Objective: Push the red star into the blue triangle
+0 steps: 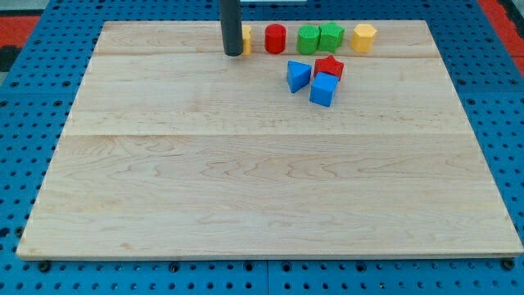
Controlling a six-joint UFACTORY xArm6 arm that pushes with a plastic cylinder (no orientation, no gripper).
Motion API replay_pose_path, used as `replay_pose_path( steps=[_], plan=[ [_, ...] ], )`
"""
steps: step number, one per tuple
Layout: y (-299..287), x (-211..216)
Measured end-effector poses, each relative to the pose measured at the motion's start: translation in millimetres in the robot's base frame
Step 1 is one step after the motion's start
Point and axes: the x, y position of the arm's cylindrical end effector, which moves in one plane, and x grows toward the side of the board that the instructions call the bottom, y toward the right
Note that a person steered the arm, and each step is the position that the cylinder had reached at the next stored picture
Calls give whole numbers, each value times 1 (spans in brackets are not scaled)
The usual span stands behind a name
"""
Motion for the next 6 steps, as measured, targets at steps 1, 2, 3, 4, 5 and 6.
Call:
replay_pose_path(
  steps=[1, 2, 3, 4, 5, 6],
  plan=[
    [0, 7],
    [14, 65],
    [10, 134],
    [131, 151],
    [187, 119],
    [193, 80]
  ],
)
